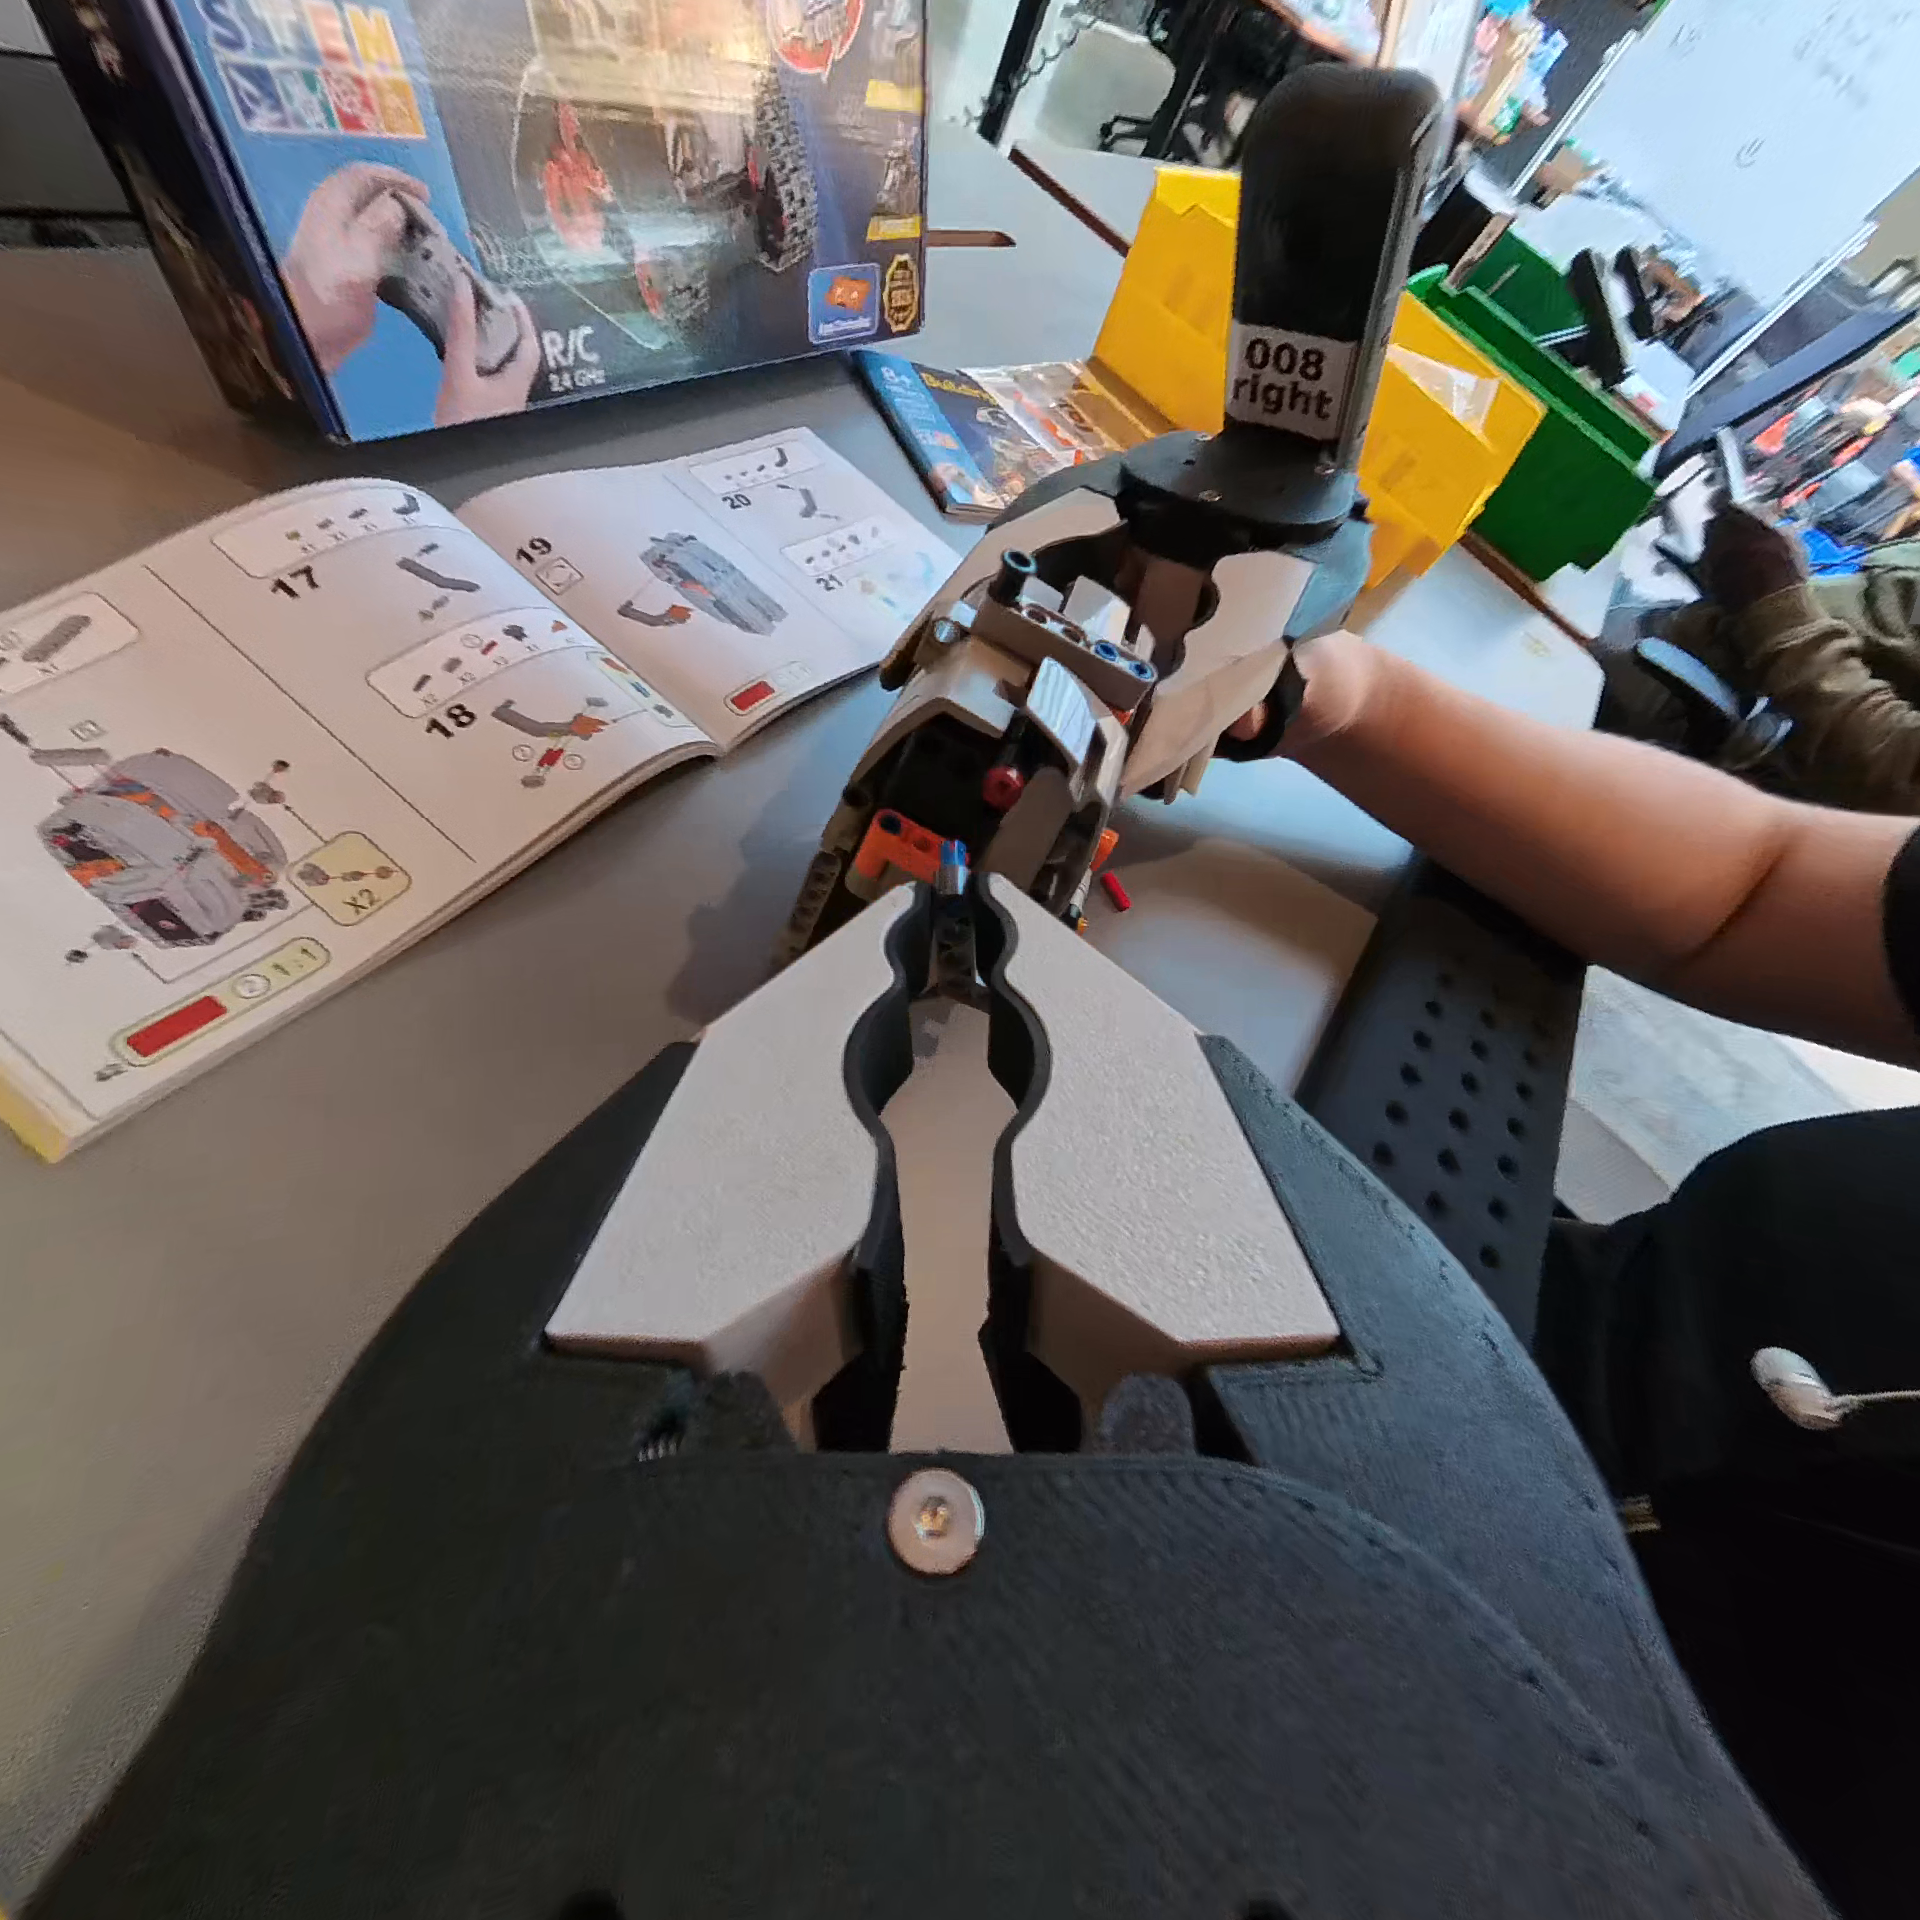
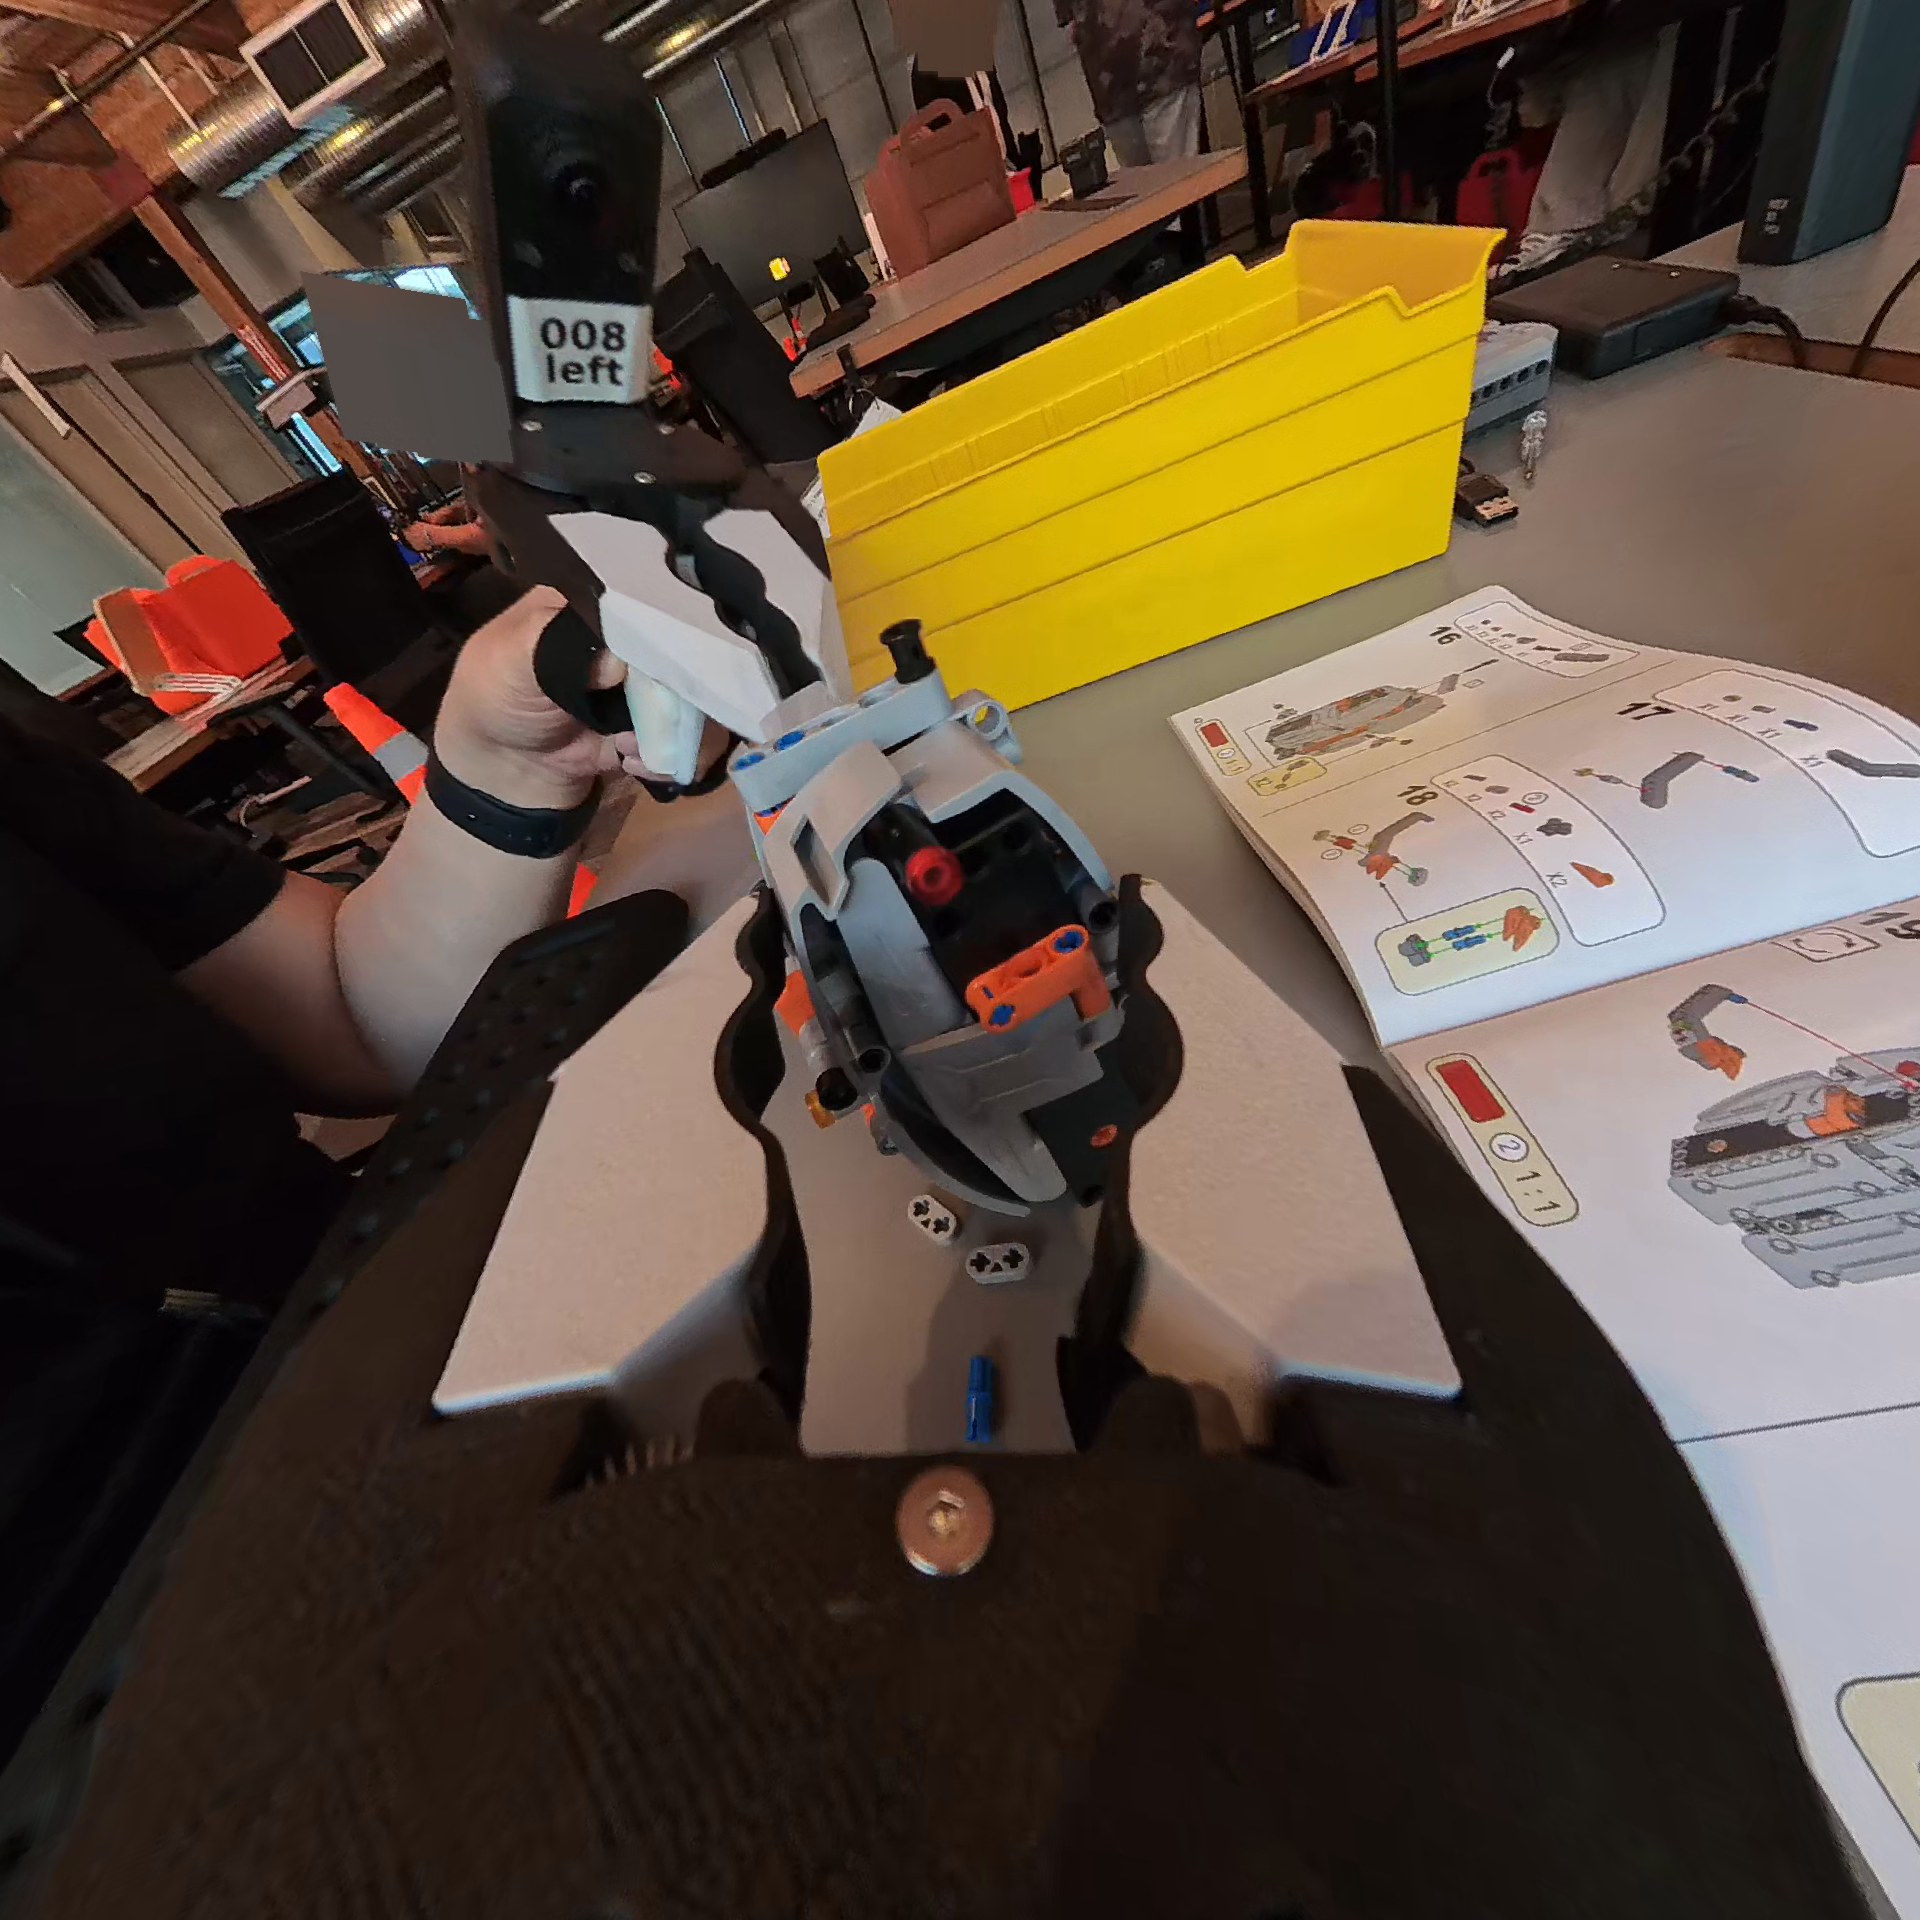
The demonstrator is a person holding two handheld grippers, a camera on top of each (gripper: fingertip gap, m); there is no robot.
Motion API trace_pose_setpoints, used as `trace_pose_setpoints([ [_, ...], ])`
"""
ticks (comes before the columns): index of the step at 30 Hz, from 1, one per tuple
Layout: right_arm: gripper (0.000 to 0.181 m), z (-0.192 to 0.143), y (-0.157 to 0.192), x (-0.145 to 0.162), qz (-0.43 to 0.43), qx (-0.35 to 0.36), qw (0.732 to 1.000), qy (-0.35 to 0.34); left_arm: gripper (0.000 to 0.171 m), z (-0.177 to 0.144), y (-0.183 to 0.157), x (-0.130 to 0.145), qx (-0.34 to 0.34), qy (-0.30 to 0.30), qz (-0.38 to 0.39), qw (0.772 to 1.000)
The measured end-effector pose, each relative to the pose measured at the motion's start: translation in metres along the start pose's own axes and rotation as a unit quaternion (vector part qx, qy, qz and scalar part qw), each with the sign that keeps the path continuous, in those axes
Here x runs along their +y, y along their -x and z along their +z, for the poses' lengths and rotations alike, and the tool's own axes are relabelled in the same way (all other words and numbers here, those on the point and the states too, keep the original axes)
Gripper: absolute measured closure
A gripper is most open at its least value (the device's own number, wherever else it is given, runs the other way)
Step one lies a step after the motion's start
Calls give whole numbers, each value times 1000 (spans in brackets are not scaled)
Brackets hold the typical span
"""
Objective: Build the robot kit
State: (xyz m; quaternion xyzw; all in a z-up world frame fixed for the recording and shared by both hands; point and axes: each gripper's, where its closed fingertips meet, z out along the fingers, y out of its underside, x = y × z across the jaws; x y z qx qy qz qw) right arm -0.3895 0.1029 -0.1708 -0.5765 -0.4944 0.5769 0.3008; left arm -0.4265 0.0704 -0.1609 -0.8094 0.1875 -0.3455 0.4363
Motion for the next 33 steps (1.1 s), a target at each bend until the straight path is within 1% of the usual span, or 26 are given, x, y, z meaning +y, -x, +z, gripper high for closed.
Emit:
trace_pose_setpoints([
  [4,116,0,1,0,5,-15,1000,-7,166,4,-5,7,40,-7,-24,999],
  [8,116,-1,0,0,12,-27,1000,-10,166,11,-3,19,29,16,-10,999],
  [10,116,-1,0,0,12,-30,999,-12,166,13,-5,23,36,22,-5,999],
  [15,115,-1,0,1,15,-35,999,-13,166,11,-4,22,71,-2,-26,997],
  [20,115,-1,-1,2,23,-40,999,-12,166,7,-14,18,119,-37,-38,992],
  [24,114,-1,-1,2,27,-41,999,-12,166,12,-11,24,100,-28,-22,994],
  [26,114,-1,-1,3,25,-40,999,-9,166,15,-14,25,103,-26,-15,994],
  [30,114,-1,-1,4,29,-41,999,-8,166,17,-13,24,95,-33,-1,995],
  [33,113,-1,-1,4,31,-43,999,-6,166,16,-11,22,94,-40,-4,995],
])
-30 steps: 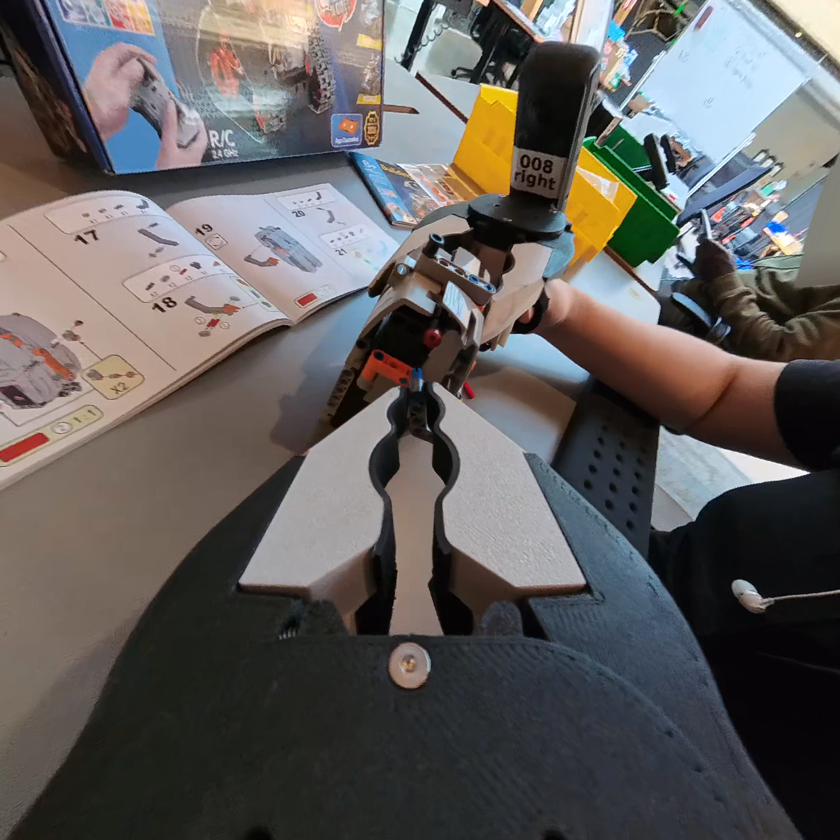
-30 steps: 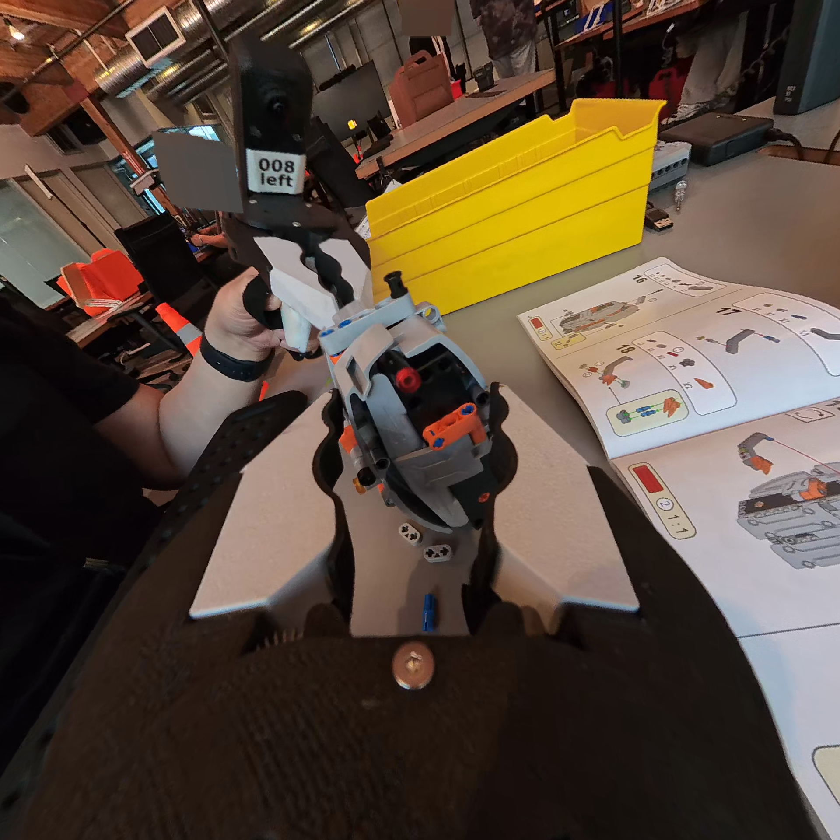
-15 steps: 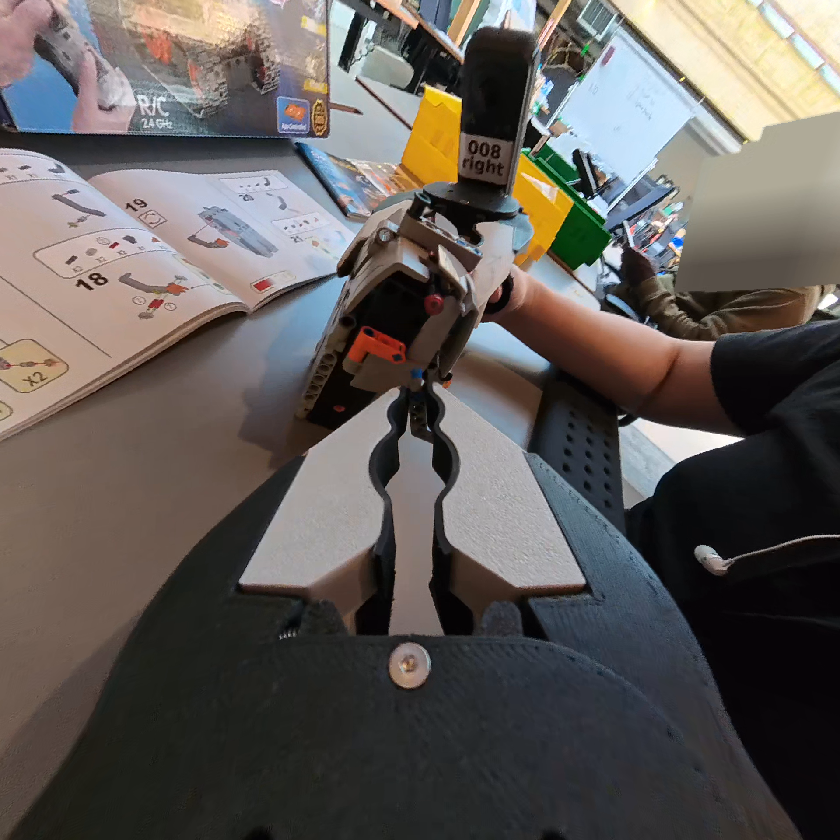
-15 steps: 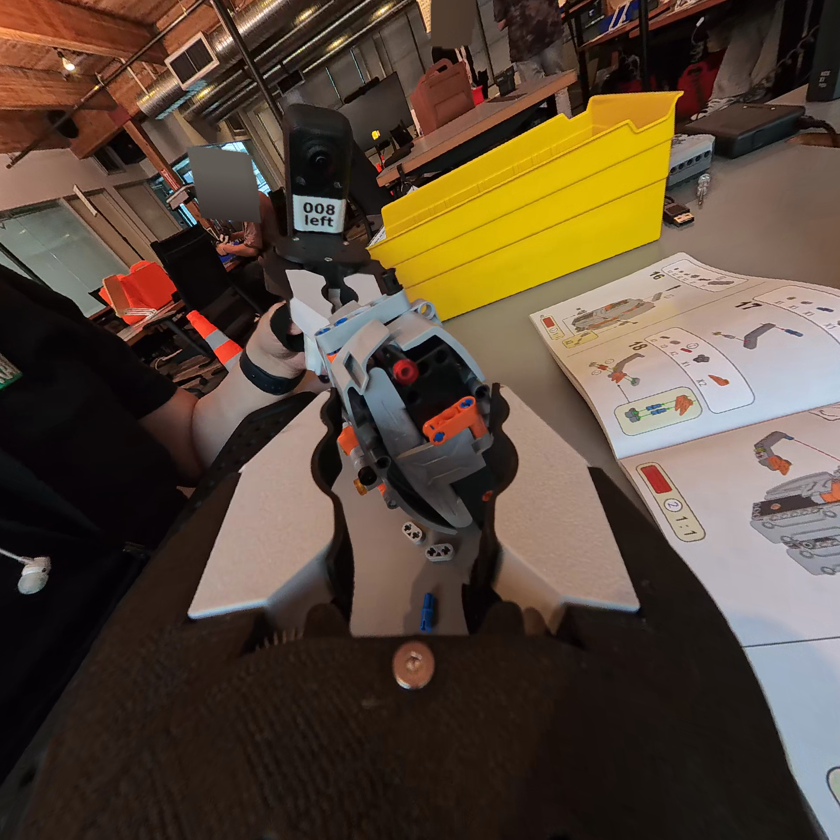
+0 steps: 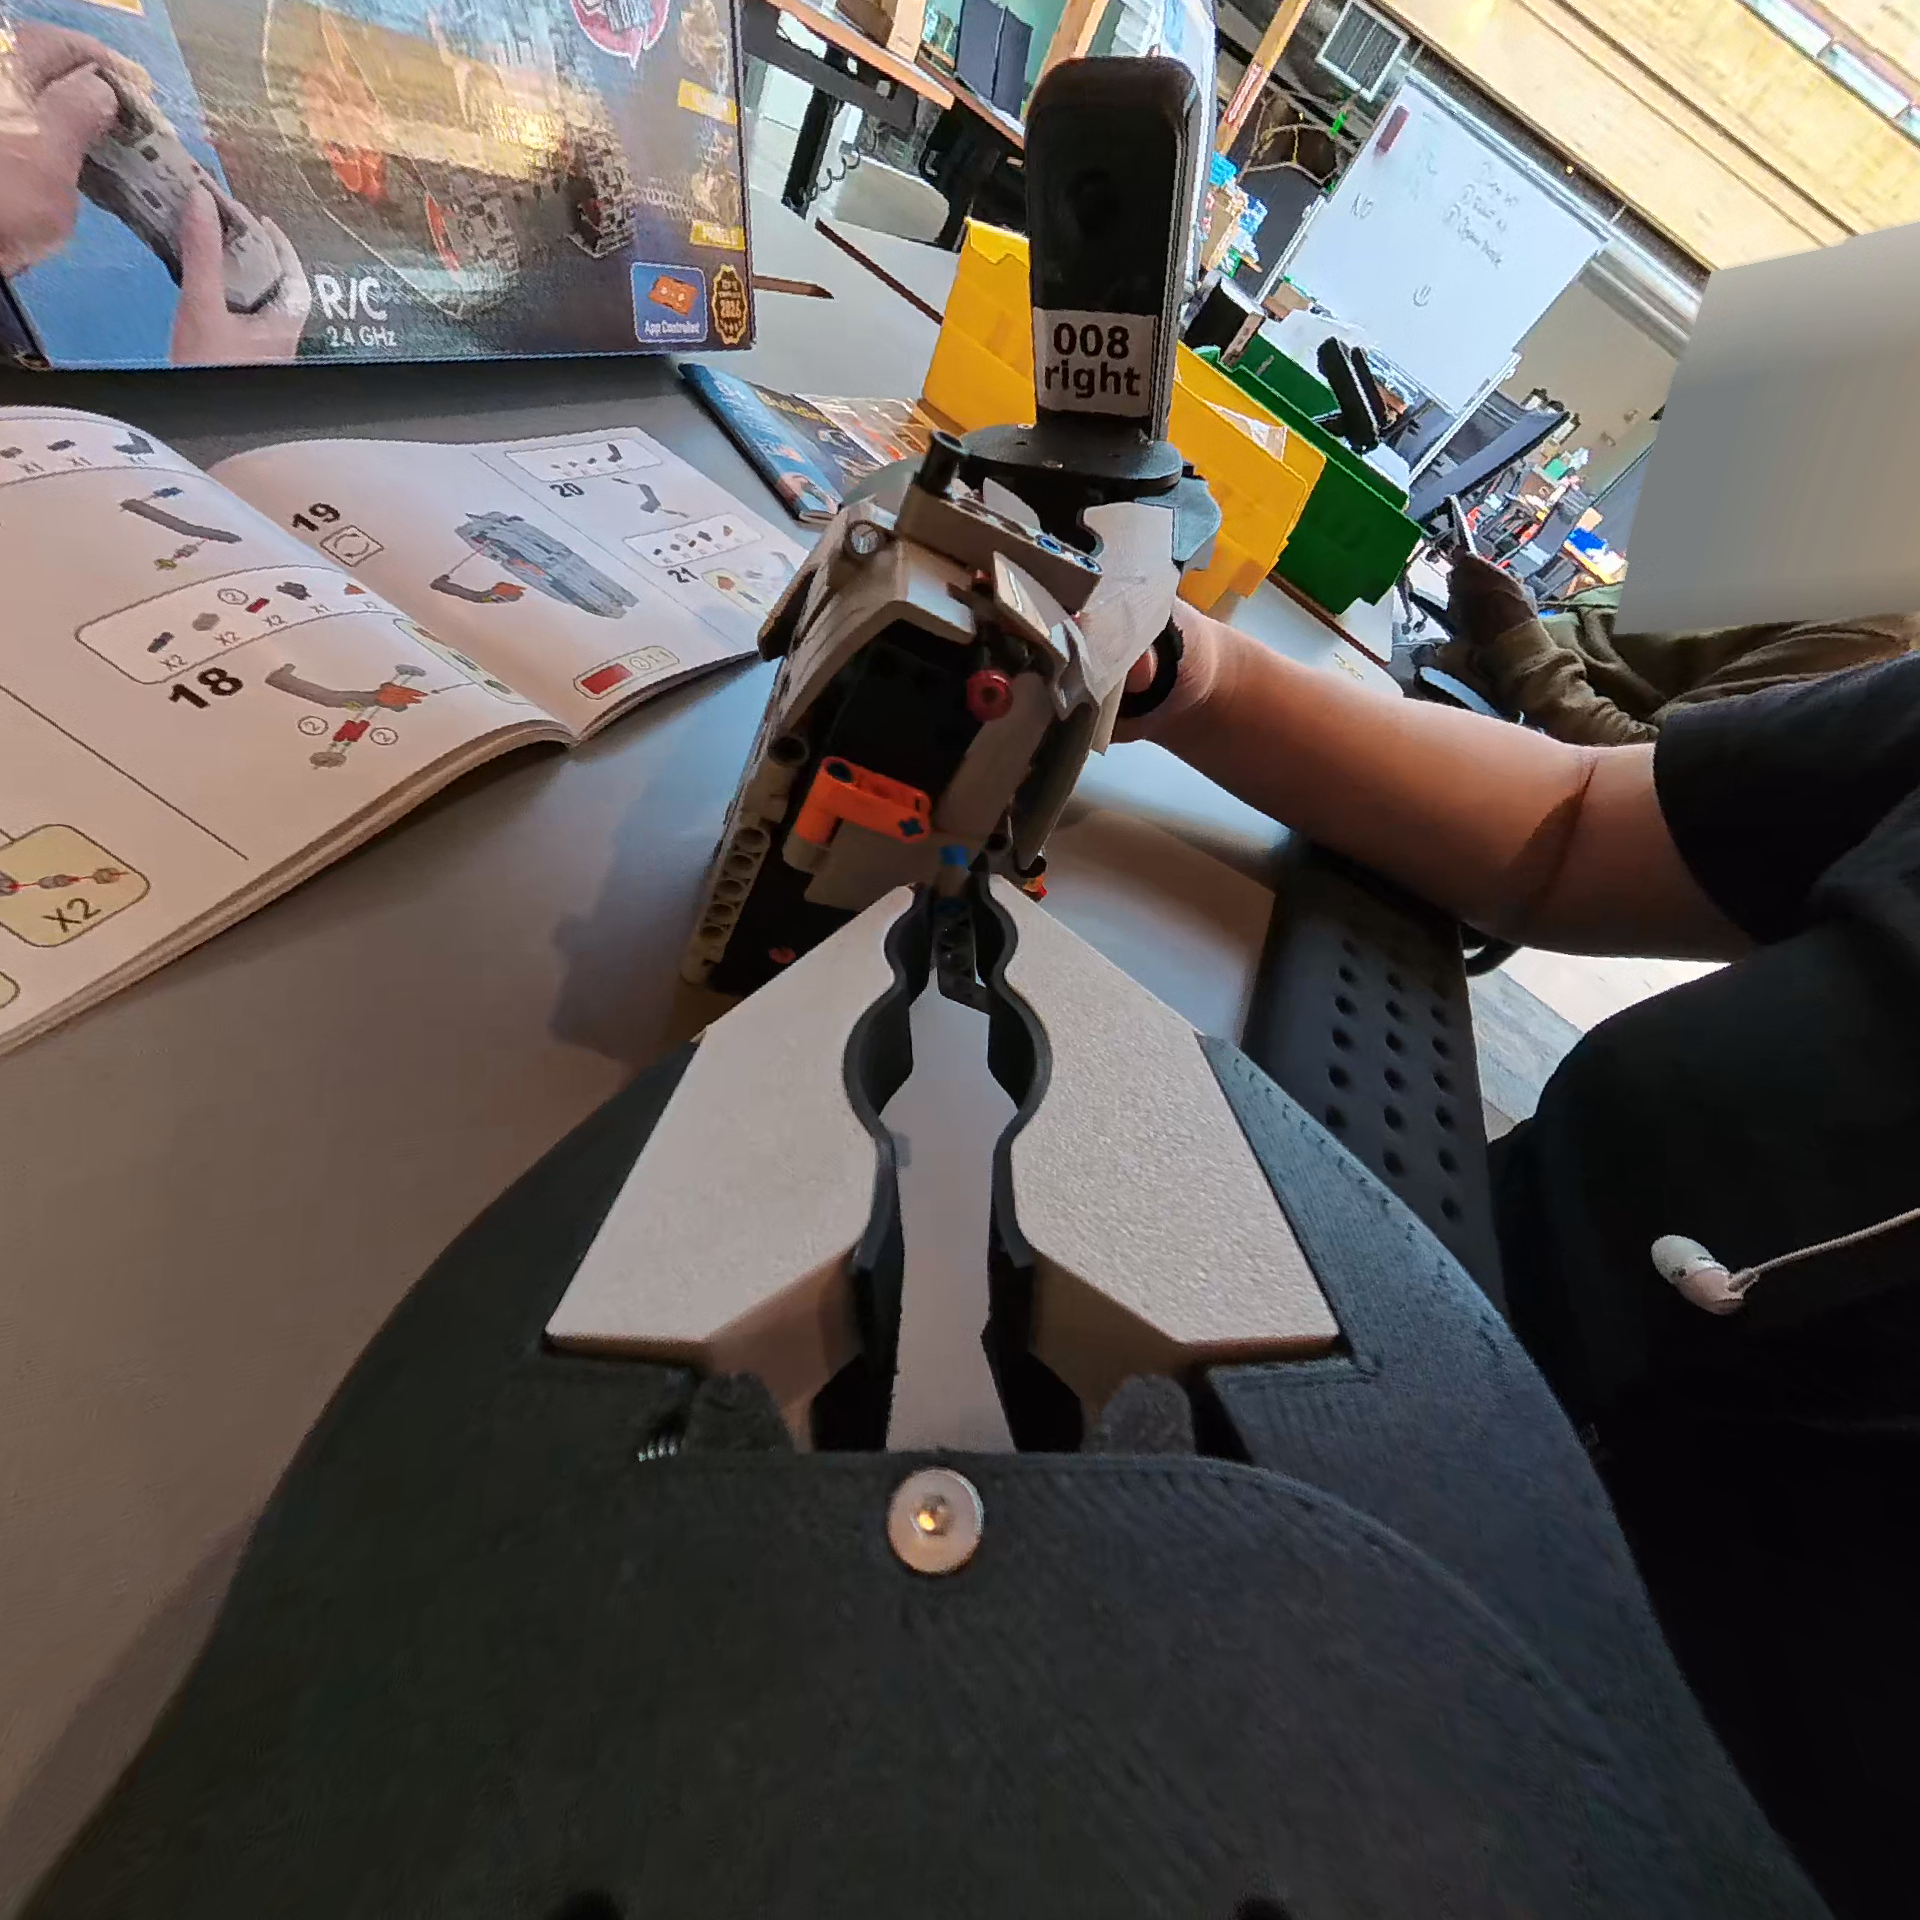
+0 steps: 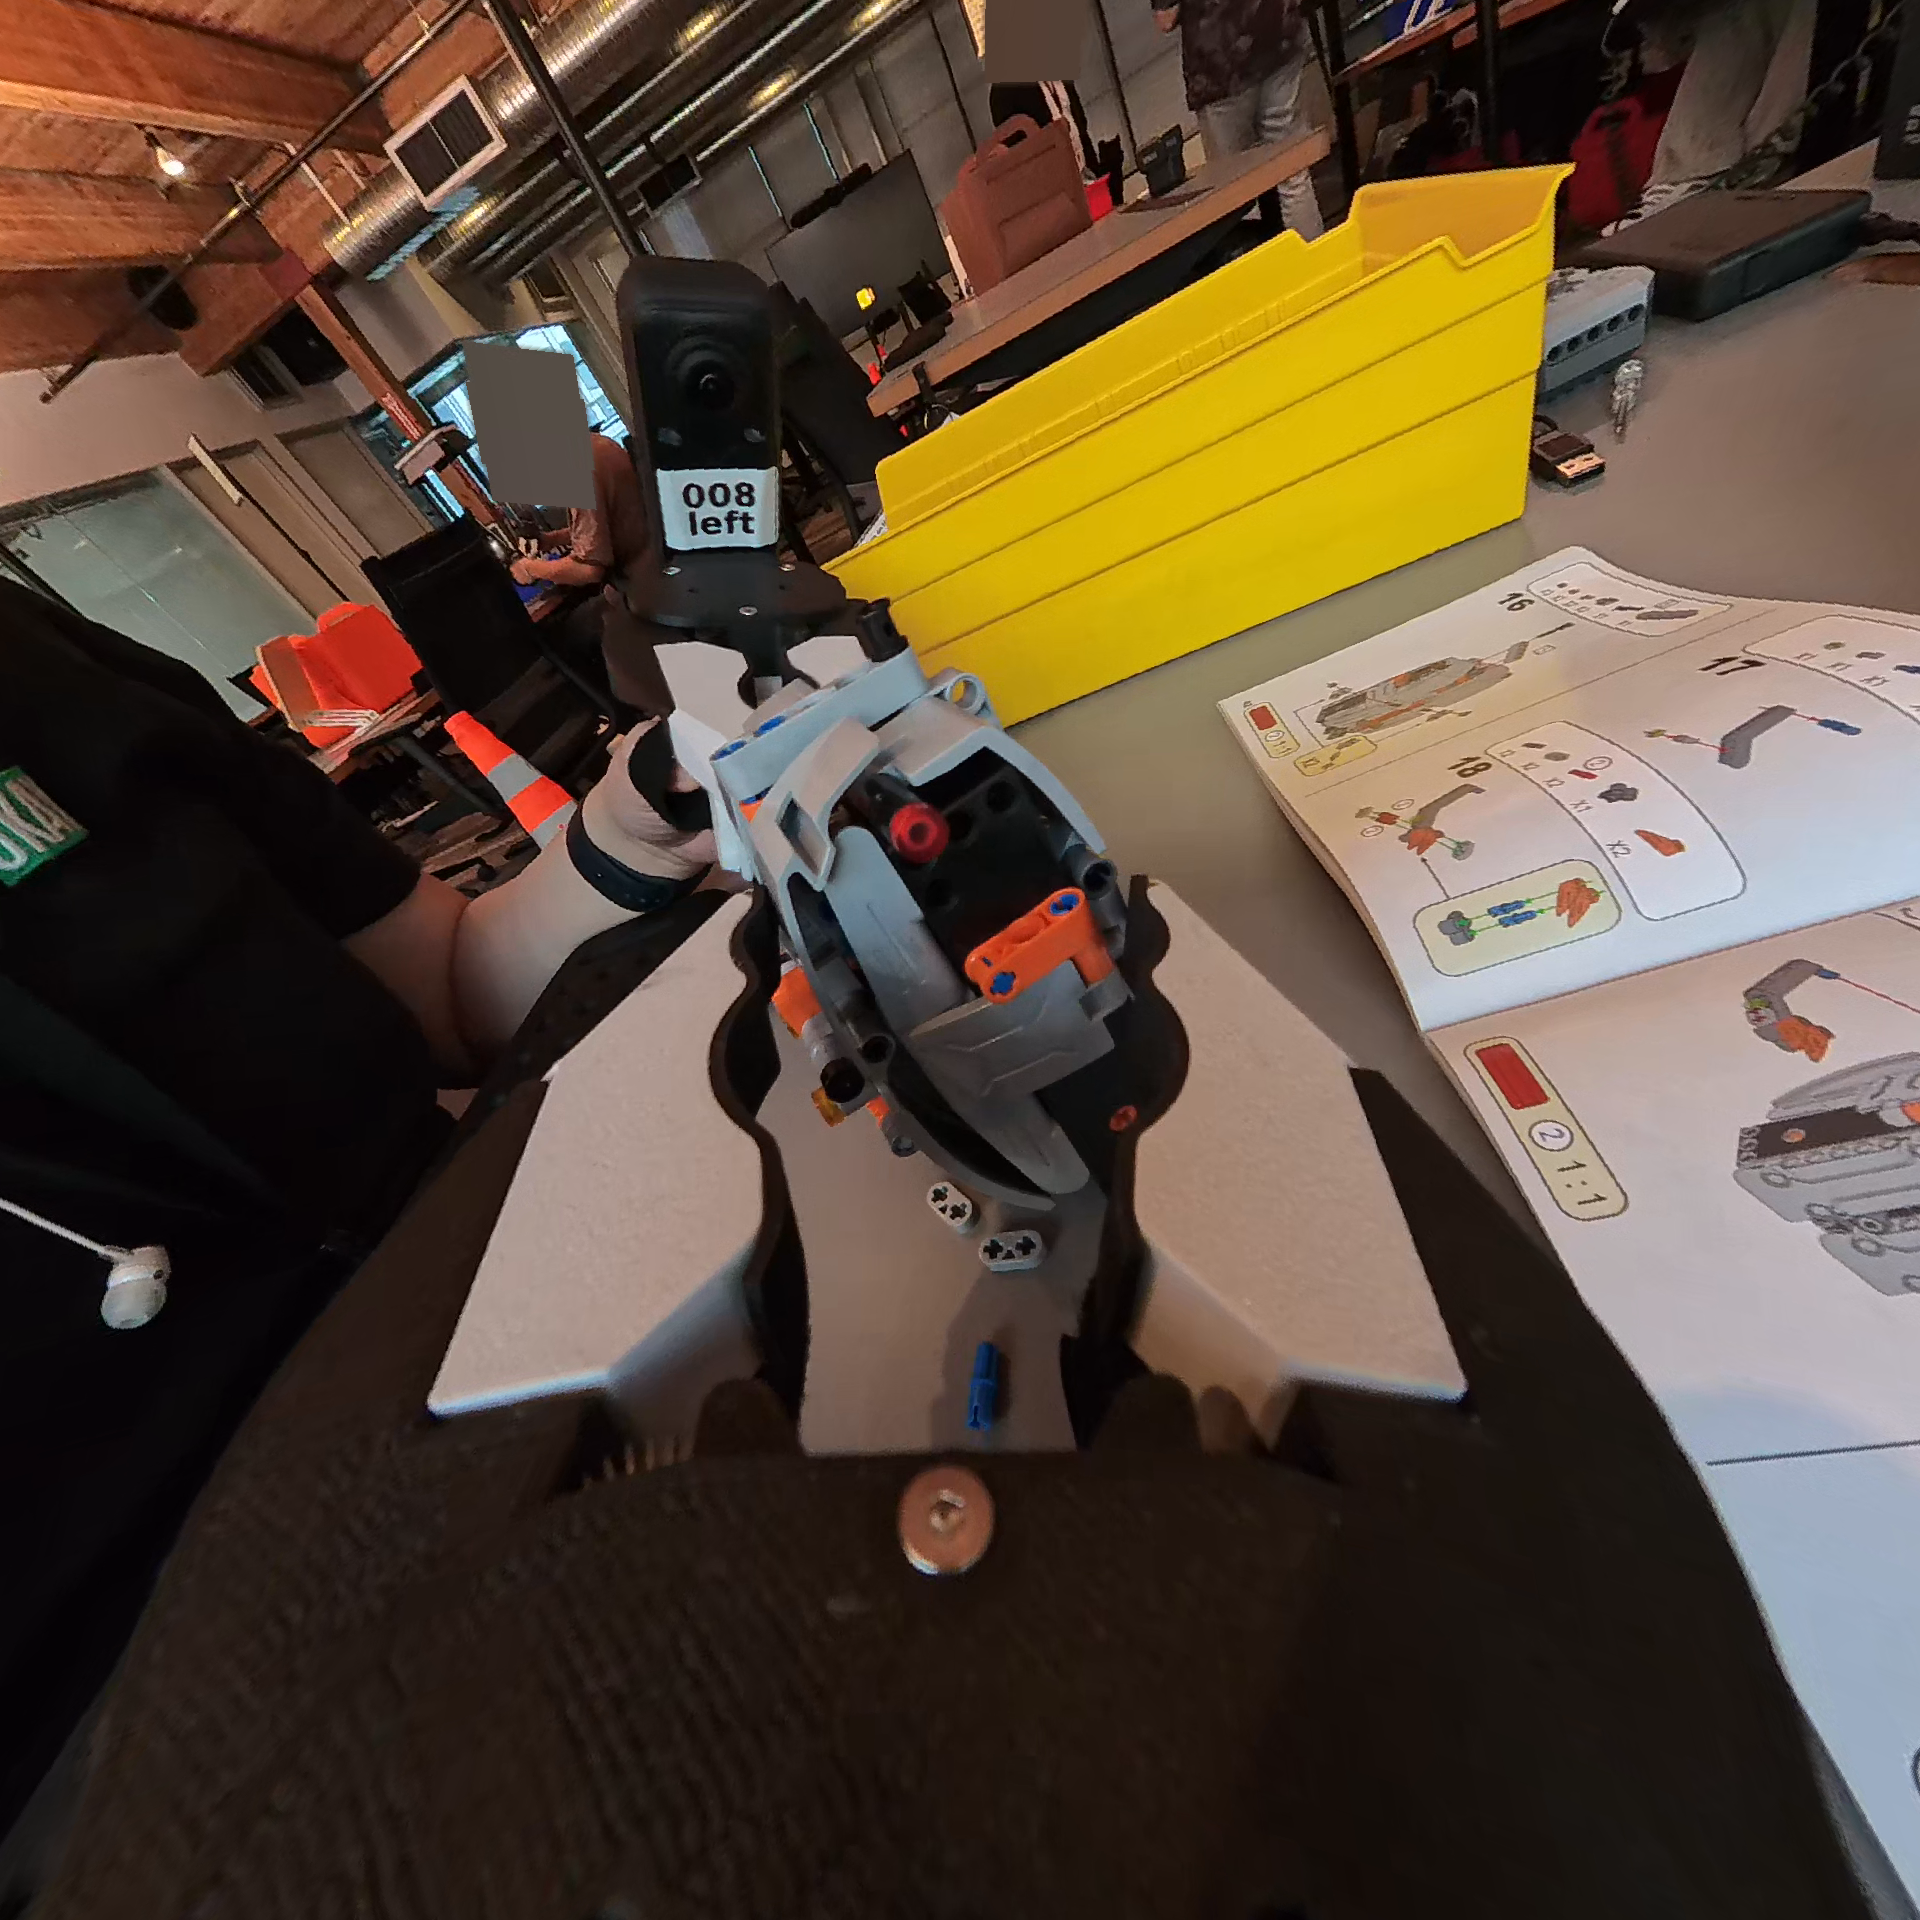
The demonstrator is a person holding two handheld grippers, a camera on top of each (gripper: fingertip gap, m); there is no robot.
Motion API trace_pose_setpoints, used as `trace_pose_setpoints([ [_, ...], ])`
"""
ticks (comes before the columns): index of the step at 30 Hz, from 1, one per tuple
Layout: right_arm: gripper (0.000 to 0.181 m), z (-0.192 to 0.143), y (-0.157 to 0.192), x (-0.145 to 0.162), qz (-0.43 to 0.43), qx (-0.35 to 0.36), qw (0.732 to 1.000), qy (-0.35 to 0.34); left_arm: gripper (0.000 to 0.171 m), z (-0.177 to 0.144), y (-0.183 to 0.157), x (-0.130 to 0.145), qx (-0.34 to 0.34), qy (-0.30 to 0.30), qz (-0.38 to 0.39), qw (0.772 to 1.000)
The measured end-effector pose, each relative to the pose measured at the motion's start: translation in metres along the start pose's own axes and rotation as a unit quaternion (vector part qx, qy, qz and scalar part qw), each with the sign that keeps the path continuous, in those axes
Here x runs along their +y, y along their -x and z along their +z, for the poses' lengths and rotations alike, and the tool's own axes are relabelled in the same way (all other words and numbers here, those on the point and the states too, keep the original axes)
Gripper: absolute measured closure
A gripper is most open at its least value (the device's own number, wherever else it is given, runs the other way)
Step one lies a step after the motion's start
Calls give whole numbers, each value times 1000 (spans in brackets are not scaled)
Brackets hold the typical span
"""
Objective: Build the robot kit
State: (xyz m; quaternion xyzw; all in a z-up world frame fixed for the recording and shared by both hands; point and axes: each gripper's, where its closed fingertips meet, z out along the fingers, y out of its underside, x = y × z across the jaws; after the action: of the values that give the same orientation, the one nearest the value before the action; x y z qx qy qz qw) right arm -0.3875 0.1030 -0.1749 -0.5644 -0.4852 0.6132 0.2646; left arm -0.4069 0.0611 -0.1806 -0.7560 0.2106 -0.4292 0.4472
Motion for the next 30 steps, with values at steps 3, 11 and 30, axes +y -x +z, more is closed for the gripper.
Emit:
trace_pose_setpoints([
  [3,113,0,0,0,-1,0,1000,2,166,-1,3,0,-1,-2,-9,1000],
  [11,114,0,0,1,-5,6,1000,2,166,-1,6,1,-6,-1,-19,1000],
  [30,114,46,-4,-6,-11,49,999,17,166,-47,-37,-36,20,-99,-16,995],
])
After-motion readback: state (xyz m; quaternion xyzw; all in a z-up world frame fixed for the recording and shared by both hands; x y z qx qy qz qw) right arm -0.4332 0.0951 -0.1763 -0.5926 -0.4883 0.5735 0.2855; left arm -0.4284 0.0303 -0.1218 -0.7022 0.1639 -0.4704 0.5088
